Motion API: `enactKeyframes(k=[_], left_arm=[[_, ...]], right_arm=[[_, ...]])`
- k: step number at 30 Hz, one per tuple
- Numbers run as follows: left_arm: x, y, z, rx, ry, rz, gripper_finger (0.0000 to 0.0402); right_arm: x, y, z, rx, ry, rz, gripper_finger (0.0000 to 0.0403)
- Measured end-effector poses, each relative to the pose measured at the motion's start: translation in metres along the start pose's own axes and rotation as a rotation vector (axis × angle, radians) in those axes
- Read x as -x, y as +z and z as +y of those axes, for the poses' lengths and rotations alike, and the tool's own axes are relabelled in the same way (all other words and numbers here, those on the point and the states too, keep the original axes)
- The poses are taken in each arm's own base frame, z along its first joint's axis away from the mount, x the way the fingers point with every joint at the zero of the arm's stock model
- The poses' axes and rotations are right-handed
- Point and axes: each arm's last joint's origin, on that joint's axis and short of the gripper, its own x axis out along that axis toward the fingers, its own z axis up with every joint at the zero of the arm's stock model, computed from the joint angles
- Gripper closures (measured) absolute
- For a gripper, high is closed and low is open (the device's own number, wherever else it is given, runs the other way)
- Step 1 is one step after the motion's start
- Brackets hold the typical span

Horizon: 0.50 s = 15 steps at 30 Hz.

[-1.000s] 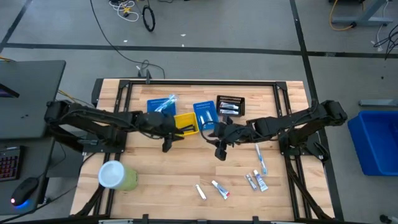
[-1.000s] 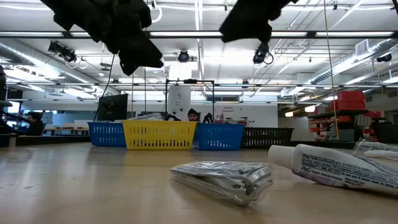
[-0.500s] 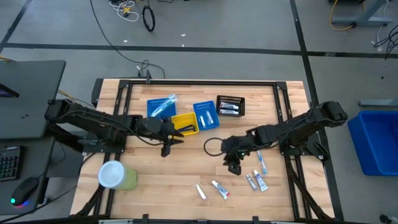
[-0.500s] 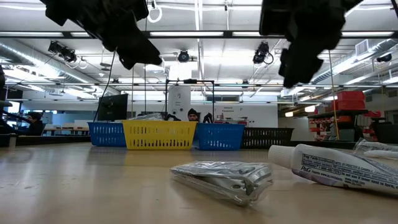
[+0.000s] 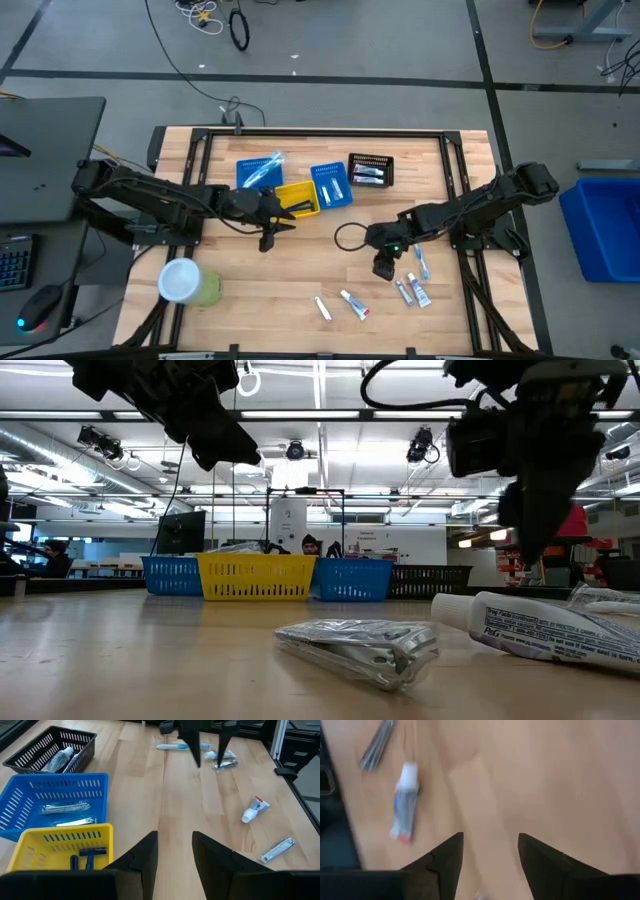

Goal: Pick & Place Travel size toiletries
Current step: Put the nail cutter into the right blue bin

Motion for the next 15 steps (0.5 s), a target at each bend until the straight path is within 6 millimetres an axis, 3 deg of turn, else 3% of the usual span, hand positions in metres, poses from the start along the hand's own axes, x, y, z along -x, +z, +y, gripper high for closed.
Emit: enactKeyframes(k=[7, 15], left_arm=[[0.0, 0.0, 0.0, -0.01, 0.001, 0.0, 0.0275], [0.0, 0.0, 0.0, -0.028, 0.001, 0.0, 0.0275]], right_arm=[[0.003, -0.017, 0.018, -0.244, 0.067, 0.198, 0.022], [-0.008, -0.052, 0.041, -0.407, -0.053, 0.256, 0.0226]])
